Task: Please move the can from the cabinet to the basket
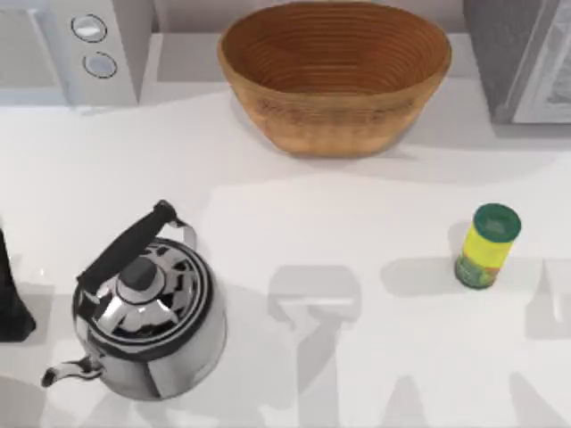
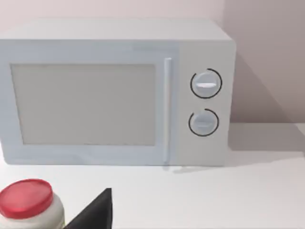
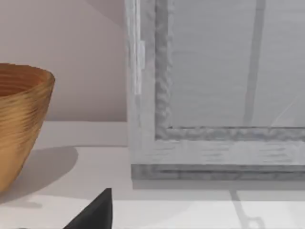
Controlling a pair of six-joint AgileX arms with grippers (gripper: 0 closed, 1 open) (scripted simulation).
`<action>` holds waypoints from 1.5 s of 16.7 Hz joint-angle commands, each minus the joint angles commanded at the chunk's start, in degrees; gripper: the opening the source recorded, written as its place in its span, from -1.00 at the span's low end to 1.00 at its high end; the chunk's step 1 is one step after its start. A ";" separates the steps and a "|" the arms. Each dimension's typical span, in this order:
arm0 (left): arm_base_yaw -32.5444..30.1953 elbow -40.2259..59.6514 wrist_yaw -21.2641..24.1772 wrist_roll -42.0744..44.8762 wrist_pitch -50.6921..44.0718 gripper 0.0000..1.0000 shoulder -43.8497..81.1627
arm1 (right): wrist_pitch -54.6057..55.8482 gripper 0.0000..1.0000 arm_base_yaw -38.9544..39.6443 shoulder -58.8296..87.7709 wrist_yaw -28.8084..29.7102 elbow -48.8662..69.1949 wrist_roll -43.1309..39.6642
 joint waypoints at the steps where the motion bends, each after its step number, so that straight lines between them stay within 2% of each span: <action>1: 0.00 0.00 0.00 0.00 0.00 1.00 0.00 | 0.00 1.00 0.00 0.00 0.00 0.00 0.00; 5: 0.00 0.00 0.00 0.00 0.00 1.00 0.00 | -1.31 1.00 0.31 3.57 0.74 3.69 0.02; 8: 0.00 0.00 0.00 0.00 0.00 1.00 0.00 | -3.89 1.00 1.28 11.49 2.03 12.83 0.10; 20: 0.00 0.00 0.00 0.00 0.00 1.00 0.00 | -18.37 1.00 8.27 58.67 8.61 76.42 0.69; 25: 0.00 0.00 0.00 0.00 0.00 1.00 0.00 | -22.74 1.00 10.12 72.50 10.70 95.24 0.86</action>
